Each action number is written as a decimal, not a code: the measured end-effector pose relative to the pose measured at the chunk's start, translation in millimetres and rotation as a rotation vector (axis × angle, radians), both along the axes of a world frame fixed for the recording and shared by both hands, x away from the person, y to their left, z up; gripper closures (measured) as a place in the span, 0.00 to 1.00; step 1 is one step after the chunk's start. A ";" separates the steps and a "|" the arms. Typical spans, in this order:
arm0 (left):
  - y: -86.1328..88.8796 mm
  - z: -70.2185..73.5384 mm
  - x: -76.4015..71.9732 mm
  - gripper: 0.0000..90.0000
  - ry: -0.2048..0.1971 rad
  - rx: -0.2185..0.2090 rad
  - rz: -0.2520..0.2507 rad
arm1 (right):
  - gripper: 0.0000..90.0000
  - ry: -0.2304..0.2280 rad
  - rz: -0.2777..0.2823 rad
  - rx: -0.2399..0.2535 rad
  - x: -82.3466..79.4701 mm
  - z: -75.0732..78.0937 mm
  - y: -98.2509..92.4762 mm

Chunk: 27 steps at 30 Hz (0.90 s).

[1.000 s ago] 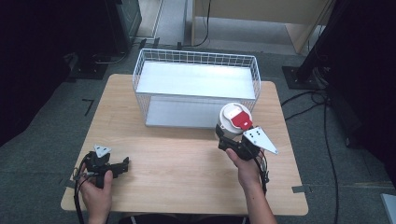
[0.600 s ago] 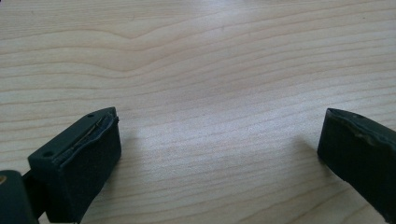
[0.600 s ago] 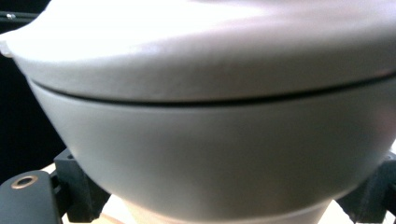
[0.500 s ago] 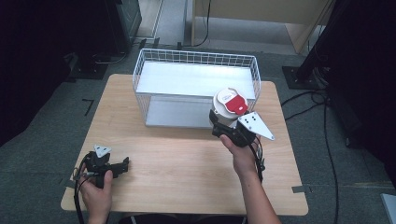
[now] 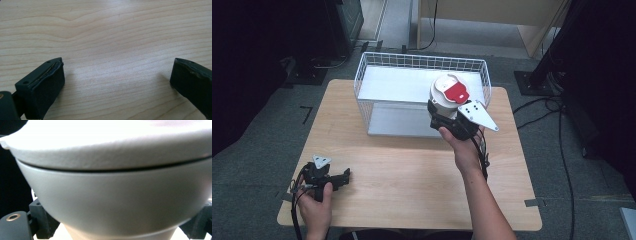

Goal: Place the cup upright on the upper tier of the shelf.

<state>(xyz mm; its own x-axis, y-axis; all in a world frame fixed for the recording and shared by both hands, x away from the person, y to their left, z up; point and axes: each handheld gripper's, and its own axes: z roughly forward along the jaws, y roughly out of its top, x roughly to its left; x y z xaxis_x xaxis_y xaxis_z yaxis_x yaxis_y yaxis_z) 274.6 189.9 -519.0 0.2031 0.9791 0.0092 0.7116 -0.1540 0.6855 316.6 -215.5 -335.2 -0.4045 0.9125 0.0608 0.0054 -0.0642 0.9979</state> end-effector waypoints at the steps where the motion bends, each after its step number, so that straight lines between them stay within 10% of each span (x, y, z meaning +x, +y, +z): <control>1: 0.0 0.0 0.0 0.00 0.000 0.000 0.000 | 0.11 0.001 -0.002 0.000 2.3 1.7 1.9; 27: 0.0 0.0 0.0 0.00 0.000 0.000 0.000 | 0.11 0.047 -0.029 -0.022 75.4 15.8 34.0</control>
<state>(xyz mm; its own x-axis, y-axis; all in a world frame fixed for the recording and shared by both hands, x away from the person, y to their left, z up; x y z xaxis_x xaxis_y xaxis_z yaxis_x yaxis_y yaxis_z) 274.6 189.9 -519.0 0.2030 0.9791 0.0095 0.7115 -0.1542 0.6856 392.0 -181.5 -319.4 -0.3749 0.9252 0.0586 0.0508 -0.0426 0.9978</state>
